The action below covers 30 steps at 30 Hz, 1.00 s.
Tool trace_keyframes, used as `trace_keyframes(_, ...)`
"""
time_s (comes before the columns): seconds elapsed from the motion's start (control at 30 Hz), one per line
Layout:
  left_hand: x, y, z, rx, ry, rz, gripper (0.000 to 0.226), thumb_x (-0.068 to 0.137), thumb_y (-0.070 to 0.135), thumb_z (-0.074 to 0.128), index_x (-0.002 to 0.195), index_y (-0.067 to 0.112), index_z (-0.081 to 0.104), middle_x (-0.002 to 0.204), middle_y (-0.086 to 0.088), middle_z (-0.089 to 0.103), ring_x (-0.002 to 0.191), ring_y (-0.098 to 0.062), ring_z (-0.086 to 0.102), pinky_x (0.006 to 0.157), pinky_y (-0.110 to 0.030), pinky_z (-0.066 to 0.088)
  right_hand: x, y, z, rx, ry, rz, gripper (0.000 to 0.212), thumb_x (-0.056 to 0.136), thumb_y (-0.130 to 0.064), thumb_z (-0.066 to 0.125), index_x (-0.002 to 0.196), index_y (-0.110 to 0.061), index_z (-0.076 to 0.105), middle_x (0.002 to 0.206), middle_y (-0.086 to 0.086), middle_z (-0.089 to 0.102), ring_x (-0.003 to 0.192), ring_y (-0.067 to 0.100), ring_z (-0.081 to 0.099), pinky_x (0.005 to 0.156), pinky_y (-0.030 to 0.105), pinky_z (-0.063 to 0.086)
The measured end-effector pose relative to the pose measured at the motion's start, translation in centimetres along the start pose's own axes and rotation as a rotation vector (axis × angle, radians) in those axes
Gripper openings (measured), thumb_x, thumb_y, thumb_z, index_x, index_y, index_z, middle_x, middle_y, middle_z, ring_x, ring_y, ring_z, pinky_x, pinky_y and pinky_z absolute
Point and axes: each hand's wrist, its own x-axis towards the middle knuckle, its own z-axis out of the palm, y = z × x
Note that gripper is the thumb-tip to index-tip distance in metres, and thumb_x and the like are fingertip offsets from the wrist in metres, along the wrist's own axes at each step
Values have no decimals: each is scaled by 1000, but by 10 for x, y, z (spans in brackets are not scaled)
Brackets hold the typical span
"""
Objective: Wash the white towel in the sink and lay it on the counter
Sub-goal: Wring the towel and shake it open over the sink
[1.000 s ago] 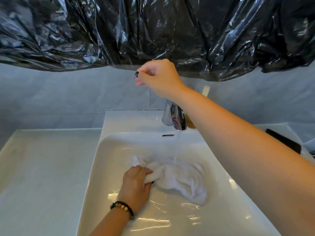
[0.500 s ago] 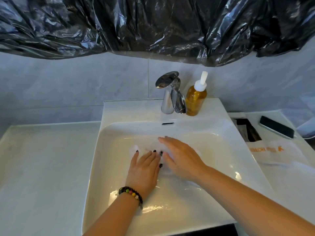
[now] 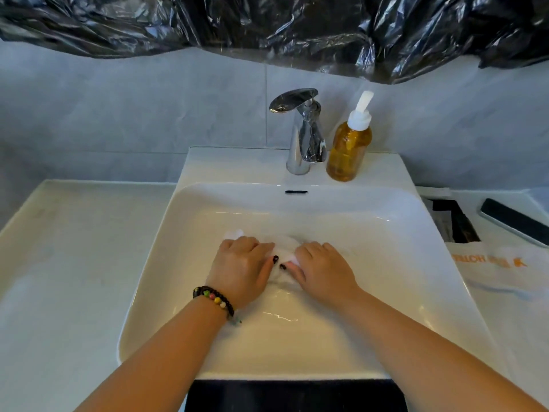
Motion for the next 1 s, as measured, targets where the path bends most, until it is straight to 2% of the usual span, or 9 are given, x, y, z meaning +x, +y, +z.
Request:
trace_keyframes(0.1, -3, -2, -1, 69, -284, -155, 66, 88, 61, 27, 142, 29, 47, 151, -7, 38, 140, -29, 31, 109, -63, 29, 1, -2, -8, 152, 94, 98, 41, 91, -41, 46, 62, -14, 53, 58, 0, 53, 56, 20, 48, 59, 28, 29)
trace_keyframes(0.2, 3, -4, -4, -11, -525, -335, 75, 88, 71, 10, 151, 35, 27, 163, -2, 11, 151, -23, 1, 120, -51, 10, 5, 1, -11, 273, 10, 187, 41, 90, -47, 41, 64, -17, 51, 64, -3, 53, 64, 19, 49, 62, 31, 43)
trace_keyframes(0.27, 6, 3, -5, -8, -509, -280, 53, 101, 52, 22, 146, 31, 42, 161, -4, 22, 150, -23, 11, 120, -41, 18, 5, 1, -15, 353, -239, 207, 48, 89, -56, 35, 97, -19, 65, 102, 0, 62, 101, 21, 55, 91, 40, 46)
trace_keyframes(0.37, 9, 7, -9, 84, -437, -182, 41, 105, 37, 29, 120, 22, 64, 138, -4, 57, 126, -23, 52, 102, -34, 41, 5, -3, -20, 253, -509, 92, 57, 101, -46, 32, 154, -32, 19, 158, -4, 26, 147, 21, 18, 117, 39, 21)
trace_keyframes(0.47, 10, 5, -13, 225, -313, -144, 40, 102, 43, 32, 91, 18, 61, 91, -3, 68, 80, -25, 57, 74, -35, 46, 8, -10, -24, 171, -471, 84, 47, 104, -33, 33, 150, -26, 31, 148, -1, 44, 135, 25, 41, 102, 37, 40)
trace_keyframes(0.6, 11, 11, -26, 78, -108, -245, 48, 97, 51, 43, 62, 20, 54, 64, -3, 60, 68, -24, 54, 62, -32, 40, 13, -15, -39, 17, -348, 68, 29, 104, -32, 34, 112, -14, 56, 110, 10, 65, 94, 31, 57, 69, 35, 39)
trace_keyframes(0.73, 7, 25, -52, -121, 75, -292, 30, 89, 52, 59, 82, 25, 68, 79, 5, 66, 80, -16, 61, 70, -27, 43, 7, -20, -70, 44, -191, 178, 34, 103, -40, 36, 87, -18, 55, 77, 4, 54, 77, 26, 46, 63, 34, 32)
trace_keyframes(0.87, -16, 46, -71, -336, 201, -236, 34, 83, 33, 75, 112, 17, 67, 109, 9, 65, 95, -8, 66, 89, -18, 45, -21, -29, -84, 265, -20, 278, 30, 101, -33, 46, 104, -21, 72, 101, 5, 69, 95, 28, 59, 83, 39, 50)
trace_keyframes(1.0, -59, 73, -95, -363, 217, -343, 32, 92, 11, 59, 124, 15, 61, 127, -3, 64, 109, -18, 63, 88, -16, 40, -56, -49, -101, 376, 69, 373, 25, 99, -23, 52, 100, -15, 75, 97, 10, 70, 94, 31, 60, 81, 37, 48)
